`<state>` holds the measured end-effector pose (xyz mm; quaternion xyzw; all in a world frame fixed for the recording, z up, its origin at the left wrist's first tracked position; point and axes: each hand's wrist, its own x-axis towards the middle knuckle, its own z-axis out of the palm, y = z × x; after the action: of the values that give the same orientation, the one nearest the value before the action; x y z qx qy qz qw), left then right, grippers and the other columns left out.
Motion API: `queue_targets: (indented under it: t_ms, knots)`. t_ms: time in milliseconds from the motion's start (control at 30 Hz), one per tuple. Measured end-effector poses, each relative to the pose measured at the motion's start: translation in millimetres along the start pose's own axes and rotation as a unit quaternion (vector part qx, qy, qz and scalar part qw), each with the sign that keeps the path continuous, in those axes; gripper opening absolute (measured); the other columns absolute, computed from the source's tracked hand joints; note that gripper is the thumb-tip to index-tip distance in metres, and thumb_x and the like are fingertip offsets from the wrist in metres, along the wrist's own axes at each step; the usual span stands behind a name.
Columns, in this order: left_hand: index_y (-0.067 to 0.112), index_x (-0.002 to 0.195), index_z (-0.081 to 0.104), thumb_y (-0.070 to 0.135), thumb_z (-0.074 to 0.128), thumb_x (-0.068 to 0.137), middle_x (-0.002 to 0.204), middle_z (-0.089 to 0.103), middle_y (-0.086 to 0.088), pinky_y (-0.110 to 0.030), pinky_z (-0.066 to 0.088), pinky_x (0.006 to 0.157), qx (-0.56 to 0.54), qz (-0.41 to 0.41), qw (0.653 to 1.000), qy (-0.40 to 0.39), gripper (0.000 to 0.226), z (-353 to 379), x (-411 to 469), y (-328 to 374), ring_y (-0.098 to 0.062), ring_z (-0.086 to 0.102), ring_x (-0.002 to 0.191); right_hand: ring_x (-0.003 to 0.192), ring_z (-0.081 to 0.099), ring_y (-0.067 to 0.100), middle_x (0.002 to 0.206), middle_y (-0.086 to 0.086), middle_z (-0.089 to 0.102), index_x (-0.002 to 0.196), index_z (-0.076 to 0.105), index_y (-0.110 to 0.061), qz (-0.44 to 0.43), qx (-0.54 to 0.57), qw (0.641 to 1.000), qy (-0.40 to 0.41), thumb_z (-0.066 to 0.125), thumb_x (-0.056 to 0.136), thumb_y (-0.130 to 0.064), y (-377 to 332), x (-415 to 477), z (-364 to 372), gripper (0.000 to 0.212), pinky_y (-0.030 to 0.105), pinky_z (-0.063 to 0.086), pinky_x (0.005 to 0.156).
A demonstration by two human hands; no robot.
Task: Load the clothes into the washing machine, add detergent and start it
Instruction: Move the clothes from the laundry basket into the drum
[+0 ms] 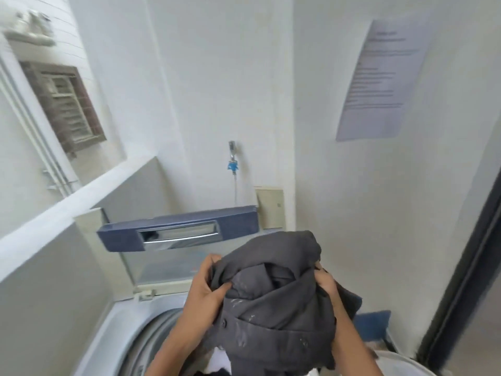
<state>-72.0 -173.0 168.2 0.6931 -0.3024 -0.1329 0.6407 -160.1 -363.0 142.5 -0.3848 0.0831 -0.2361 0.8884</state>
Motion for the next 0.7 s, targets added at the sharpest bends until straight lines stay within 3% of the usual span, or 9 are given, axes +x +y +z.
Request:
queue_targets:
  t_ms: [33, 100, 167, 200, 267, 400, 500, 633, 700]
  knots:
    - [0.006, 0.085, 0.052, 0.019, 0.065, 0.067, 0.073, 0.062, 0.006, -0.032, 0.046, 0.072, -0.007, 0.019, 1.000, 0.010, 0.026, -18.4, -2.6, 0.3, -0.010, 0.059, 0.072, 0.037, 0.060, 0.004, 0.046, 0.002, 0.065, 0.117, 0.063, -0.011, 0.018, -0.019, 1.000, 0.004, 0.069, 0.074, 0.012, 4.4, -1.9, 20.9, 0.050, 0.013, 0.046, 0.038]
    - [0.003, 0.077, 0.047, 0.006, 0.061, 0.074, 0.065, 0.056, 0.006, -0.025, 0.042, 0.065, -0.004, 0.049, 0.999, 0.024, 0.015, -49.7, -5.7, -3.5, -0.008, 0.052, 0.064, 0.035, 0.057, 0.000, 0.069, 0.023, 0.070, 0.135, 0.035, 0.009, 0.024, -0.072, 0.997, 0.005, 0.035, 0.089, 0.018, 21.2, 2.0, 48.4, 0.046, 0.010, 0.044, 0.039]
    - [0.016, 0.071, 0.046, -0.001, 0.058, 0.084, 0.061, 0.052, 0.010, -0.018, 0.039, 0.058, 0.005, 0.084, 0.996, 0.041, 0.024, -76.6, -8.9, -2.9, -0.003, 0.046, 0.059, 0.048, 0.063, -0.001, 0.101, 0.028, 0.068, 0.123, 0.049, 0.005, 0.033, -0.105, 0.993, -0.048, 0.057, 0.079, 0.014, 33.9, 5.4, 74.7, 0.045, 0.009, 0.049, 0.049]
    - [0.025, 0.069, 0.047, 0.004, 0.057, 0.086, 0.062, 0.053, 0.011, -0.017, 0.039, 0.057, 0.012, 0.102, 0.993, 0.052, 0.028, -89.4, -10.8, -0.2, -0.002, 0.046, 0.059, 0.058, 0.068, 0.003, 0.094, 0.017, 0.073, 0.111, 0.058, -0.004, 0.036, -0.122, 0.988, -0.085, 0.068, 0.071, 0.008, 41.0, 7.3, 82.4, 0.043, 0.013, 0.053, 0.056]
    - [0.039, 0.068, 0.046, 0.019, 0.056, 0.084, 0.065, 0.053, 0.016, -0.015, 0.039, 0.058, 0.055, 0.145, 0.984, 0.083, 0.027, -115.0, -10.8, 1.4, 0.003, 0.044, 0.059, 0.073, 0.070, 0.012, 0.083, 0.004, 0.074, 0.094, 0.064, -0.014, 0.059, -0.163, 0.977, -0.125, 0.057, 0.074, 0.012, 53.2, 9.3, 94.0, 0.033, 0.020, 0.056, 0.068]
    - [0.039, 0.070, 0.031, 0.015, 0.047, 0.075, 0.059, 0.045, 0.009, -0.029, 0.030, 0.052, 0.248, 0.154, 0.942, 0.162, 0.029, -160.7, 2.9, -5.6, -0.010, 0.035, 0.053, 0.099, 0.066, 0.018, 0.104, 0.005, 0.071, 0.113, 0.061, -0.015, 0.083, -0.258, 0.943, -0.194, 0.051, 0.081, 0.015, 63.4, 16.8, 109.6, 0.045, 0.027, 0.051, 0.085]
    - [0.033, 0.072, 0.028, 0.017, 0.042, 0.072, 0.059, 0.041, 0.004, -0.033, 0.031, 0.054, 0.310, 0.138, 0.929, 0.146, 0.021, -176.3, 15.8, -13.3, -0.021, 0.033, 0.056, 0.107, 0.063, 0.018, 0.112, 0.002, 0.068, 0.126, 0.051, -0.022, 0.117, -0.327, 0.914, -0.209, 0.057, 0.076, 0.007, 71.1, 23.1, 114.0, 0.059, 0.031, 0.048, 0.091]
    - [0.035, 0.066, 0.031, 0.007, 0.042, 0.068, 0.064, 0.047, 0.012, -0.028, 0.033, 0.057, 0.267, 0.128, 0.945, 0.137, 0.030, -176.5, 28.3, -16.4, -0.011, 0.034, 0.058, 0.111, 0.059, 0.017, 0.128, -0.003, 0.056, 0.137, 0.022, -0.045, 0.159, -0.551, 0.791, -0.213, 0.066, 0.074, -0.025, 76.6, 31.8, 117.8, 0.079, 0.040, 0.047, 0.100]
    - [0.031, 0.064, 0.033, -0.006, 0.045, 0.070, 0.062, 0.044, 0.011, -0.022, 0.031, 0.057, 0.218, 0.127, 0.957, 0.145, 0.040, -174.0, 32.6, -17.1, -0.008, 0.034, 0.058, 0.108, 0.056, 0.016, 0.121, -0.005, 0.052, 0.138, 0.021, -0.042, 0.135, -0.644, 0.730, -0.184, 0.064, 0.078, -0.035, 78.7, 35.8, 120.9, 0.074, 0.035, 0.047, 0.098]
